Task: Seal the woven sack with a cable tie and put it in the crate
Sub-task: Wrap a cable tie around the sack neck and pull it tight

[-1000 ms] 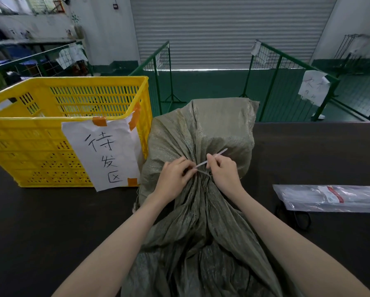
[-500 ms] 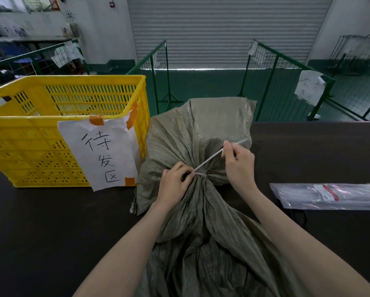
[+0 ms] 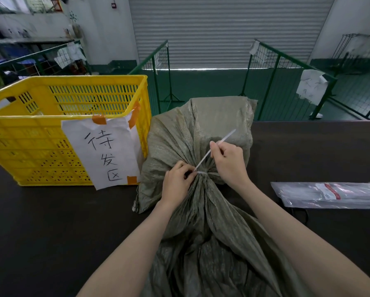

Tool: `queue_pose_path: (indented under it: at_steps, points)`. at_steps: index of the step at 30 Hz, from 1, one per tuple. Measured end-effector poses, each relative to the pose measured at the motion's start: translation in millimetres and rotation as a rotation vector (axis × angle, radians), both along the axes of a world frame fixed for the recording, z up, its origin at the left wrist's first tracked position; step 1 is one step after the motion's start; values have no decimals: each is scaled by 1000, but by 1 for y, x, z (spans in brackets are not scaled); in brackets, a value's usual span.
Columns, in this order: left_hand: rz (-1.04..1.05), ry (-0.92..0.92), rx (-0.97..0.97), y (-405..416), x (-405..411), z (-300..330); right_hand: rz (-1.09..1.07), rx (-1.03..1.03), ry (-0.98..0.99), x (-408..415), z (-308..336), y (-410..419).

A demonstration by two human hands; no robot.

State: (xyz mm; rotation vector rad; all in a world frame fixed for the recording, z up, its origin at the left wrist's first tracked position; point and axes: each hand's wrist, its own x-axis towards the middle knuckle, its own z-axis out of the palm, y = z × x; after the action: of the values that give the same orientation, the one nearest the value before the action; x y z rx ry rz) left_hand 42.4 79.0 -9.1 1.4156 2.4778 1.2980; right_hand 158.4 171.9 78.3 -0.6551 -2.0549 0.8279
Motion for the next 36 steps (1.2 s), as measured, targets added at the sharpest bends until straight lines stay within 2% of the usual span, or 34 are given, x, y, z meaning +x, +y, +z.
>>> queue_pose_path:
  at_steps: [6,15,20,26,30,33,36]
  points:
    - [3,-59,16,3,5,-1,2,35,58,3,7,-3]
    - [78,-220,-8,-3,12,-3,158,-293,4,21,0,-3]
    - [127,-393,134,-6,24,-3,234,-249,-92,39,-15,-1]
    - [182,-547,270,-11,34,-4,56,-181,-196,73,-56,15]
    - [185,-577,294,-13,37,-6,-87,-150,-376,99,-93,36]
    - [186,-674,338,-13,40,-11,-207,-114,-533,119,-117,52]
    - [202,-795,412,-13,46,-11,-303,-41,-855,136,-135,66]
